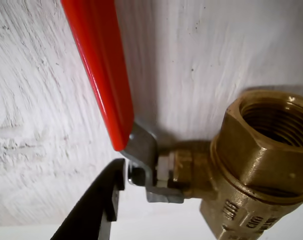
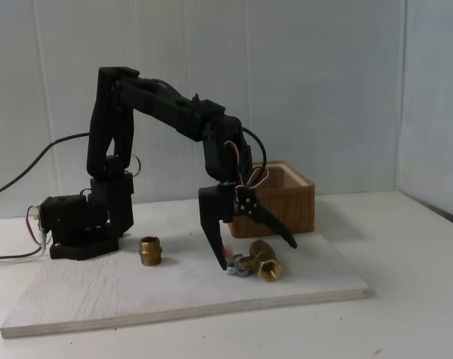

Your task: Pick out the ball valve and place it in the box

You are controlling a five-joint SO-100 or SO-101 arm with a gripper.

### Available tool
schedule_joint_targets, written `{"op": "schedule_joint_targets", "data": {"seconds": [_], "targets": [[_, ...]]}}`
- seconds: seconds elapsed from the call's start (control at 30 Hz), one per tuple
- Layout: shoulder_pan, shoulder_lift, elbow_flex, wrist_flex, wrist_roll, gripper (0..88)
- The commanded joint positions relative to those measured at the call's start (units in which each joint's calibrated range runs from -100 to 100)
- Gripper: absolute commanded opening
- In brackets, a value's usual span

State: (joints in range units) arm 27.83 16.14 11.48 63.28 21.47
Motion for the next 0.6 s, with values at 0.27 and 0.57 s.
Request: {"op": "schedule_joint_targets", "data": {"seconds": [0.27,0.57], "targets": [[0.59,-0.41,0.52,-0.22,0.22,46.3],[0.51,-0.5,0.34,-0.22,0.27,46.3]]}}
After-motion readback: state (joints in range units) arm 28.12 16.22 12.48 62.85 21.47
